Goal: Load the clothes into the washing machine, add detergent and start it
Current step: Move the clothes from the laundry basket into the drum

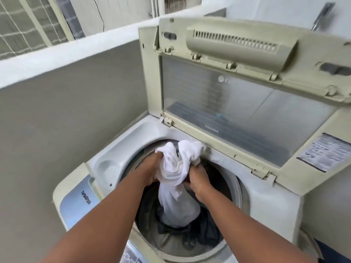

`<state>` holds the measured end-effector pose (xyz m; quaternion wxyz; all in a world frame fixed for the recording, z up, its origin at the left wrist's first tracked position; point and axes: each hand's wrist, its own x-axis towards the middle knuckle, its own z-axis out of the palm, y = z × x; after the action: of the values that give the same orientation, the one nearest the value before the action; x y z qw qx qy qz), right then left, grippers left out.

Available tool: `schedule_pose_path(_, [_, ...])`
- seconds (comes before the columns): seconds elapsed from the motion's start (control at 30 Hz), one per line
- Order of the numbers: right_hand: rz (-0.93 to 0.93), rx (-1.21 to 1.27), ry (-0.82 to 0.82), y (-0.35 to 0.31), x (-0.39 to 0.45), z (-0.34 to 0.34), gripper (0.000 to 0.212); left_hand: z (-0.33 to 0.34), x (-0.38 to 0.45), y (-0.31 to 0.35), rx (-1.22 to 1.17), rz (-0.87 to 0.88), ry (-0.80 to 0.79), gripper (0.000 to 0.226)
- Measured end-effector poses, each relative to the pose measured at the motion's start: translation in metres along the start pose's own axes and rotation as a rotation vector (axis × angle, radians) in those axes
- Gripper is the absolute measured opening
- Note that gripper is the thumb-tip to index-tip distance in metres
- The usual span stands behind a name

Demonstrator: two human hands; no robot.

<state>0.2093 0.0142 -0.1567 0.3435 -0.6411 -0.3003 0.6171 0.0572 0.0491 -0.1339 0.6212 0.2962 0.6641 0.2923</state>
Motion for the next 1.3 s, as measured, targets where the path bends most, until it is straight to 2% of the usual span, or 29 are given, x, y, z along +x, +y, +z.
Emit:
schedule_pose_path(0.07, [0.029, -0.076, 0.045, 0.017, 0.016, 0.003, 0.056, 0.002, 0.013, -0.016, 0.324, -0.063, 0.032, 0.028])
schedule_pose_path(0.17, [0.098, -0.391, 0.001, 0.043, 0.032, 0.007, 0.058, 0.005, 0.026, -0.037, 0.775, -0.215, -0.103, 0.021])
schedule_pose_path(0.23, [0.146, -0.591, -0.113, 0.055, 0.038, 0.009, 0.050, 0.009, 0.027, -0.044, 0.927, -0.327, -0.180, 0.024])
schedule_pose_path(0.3, [0.135, -0.872, -0.270, 0.068, 0.051, 0.012, 0.048, 0.015, 0.030, -0.053, 1.049, -0.410, -0.214, 0.038])
schedule_pose_path(0.37, [0.173, -1.164, -0.393, 0.078, 0.060, 0.016, 0.049, 0.019, 0.041, -0.066, 1.275, -0.424, -0.262, 0.045])
schedule_pose_path(0.43, [0.247, -1.356, -0.459, 0.097, 0.070, 0.019, 0.047, 0.022, 0.050, -0.077, 1.509, -0.430, -0.307, 0.051])
schedule_pose_path(0.53, [0.369, -1.524, -0.545, 0.125, 0.080, 0.025, 0.050, 0.025, 0.064, -0.095, 1.658, -0.546, -0.408, 0.066])
schedule_pose_path(0.63, [0.482, -1.649, -0.613, 0.137, 0.083, 0.021, 0.058, 0.029, 0.062, -0.101, 1.674, -0.618, -0.505, 0.077])
schedule_pose_path(0.77, [0.481, -1.744, -0.648, 0.140, 0.085, 0.019, 0.057, 0.032, 0.062, -0.110, 1.773, -0.488, -0.531, 0.081])
schedule_pose_path(0.93, [0.290, -1.663, -0.552, 0.112, 0.074, 0.021, 0.037, 0.047, 0.045, -0.094, 1.826, -0.316, -0.481, 0.100])
schedule_pose_path(1.1, [0.108, -1.524, -0.397, 0.068, 0.031, 0.010, 0.055, 0.051, 0.011, -0.085, 1.767, -0.112, -0.378, 0.106])
schedule_pose_path(1.3, [-0.134, -1.525, -0.217, 0.031, -0.056, -0.031, 0.061, 0.049, -0.057, -0.065, 1.780, 0.207, -0.183, 0.104])
